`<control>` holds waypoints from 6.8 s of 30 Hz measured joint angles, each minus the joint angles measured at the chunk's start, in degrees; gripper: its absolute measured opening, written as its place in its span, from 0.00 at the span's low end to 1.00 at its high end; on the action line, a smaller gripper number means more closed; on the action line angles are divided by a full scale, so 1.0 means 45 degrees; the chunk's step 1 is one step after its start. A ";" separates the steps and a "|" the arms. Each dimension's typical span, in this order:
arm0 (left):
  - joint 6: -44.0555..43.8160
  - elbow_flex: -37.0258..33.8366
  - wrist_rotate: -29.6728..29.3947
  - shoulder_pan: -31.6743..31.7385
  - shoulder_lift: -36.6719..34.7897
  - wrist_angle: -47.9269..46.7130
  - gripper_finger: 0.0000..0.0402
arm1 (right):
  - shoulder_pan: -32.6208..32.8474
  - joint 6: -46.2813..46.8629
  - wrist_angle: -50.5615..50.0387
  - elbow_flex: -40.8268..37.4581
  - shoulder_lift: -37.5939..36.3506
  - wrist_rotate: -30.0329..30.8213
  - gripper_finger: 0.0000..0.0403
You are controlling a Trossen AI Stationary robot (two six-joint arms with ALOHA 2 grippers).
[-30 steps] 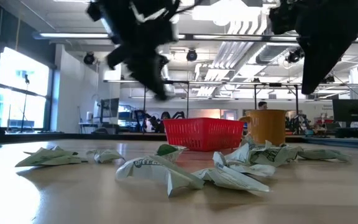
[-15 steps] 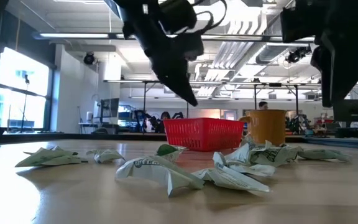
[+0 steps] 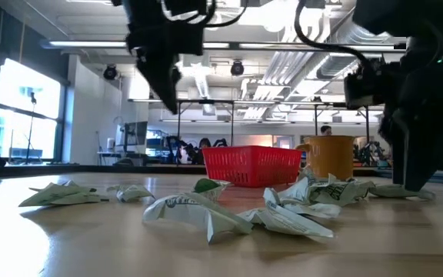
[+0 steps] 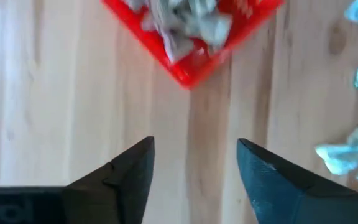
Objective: Pick and place items into bin
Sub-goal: Put the white stevia packet into the red bin
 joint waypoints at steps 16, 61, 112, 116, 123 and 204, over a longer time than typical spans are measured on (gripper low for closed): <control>-0.6004 -0.6795 0.1464 -0.0750 -0.3274 0.0526 0.41 | -0.0750 -0.0516 0.0756 -0.0634 -0.0010 -0.0160 0.17; -0.2235 -0.7511 -0.0750 -0.6732 -0.3106 0.7765 0.41 | -0.3868 -0.6591 -0.1948 0.5506 0.1049 0.0493 0.90; 0.3605 -0.7355 0.1476 -0.4324 -0.0644 0.6479 0.28 | -0.2872 -0.3221 -0.4445 0.5486 0.1035 0.1652 0.94; 0.4542 -0.7355 0.1313 -0.3751 -0.0634 0.6475 0.06 | -0.2942 -0.3248 -0.4600 0.5486 0.1035 0.1637 0.94; 0.5782 -0.5520 -0.0687 -0.1962 -0.0516 0.5222 0.12 | -0.1983 -0.2147 -0.6145 0.5486 0.0666 0.2567 0.94; 0.3150 -0.2948 -0.0749 -0.3266 0.1183 0.4837 0.10 | -0.1543 -0.1946 -0.6175 0.5491 -0.0121 0.3049 0.87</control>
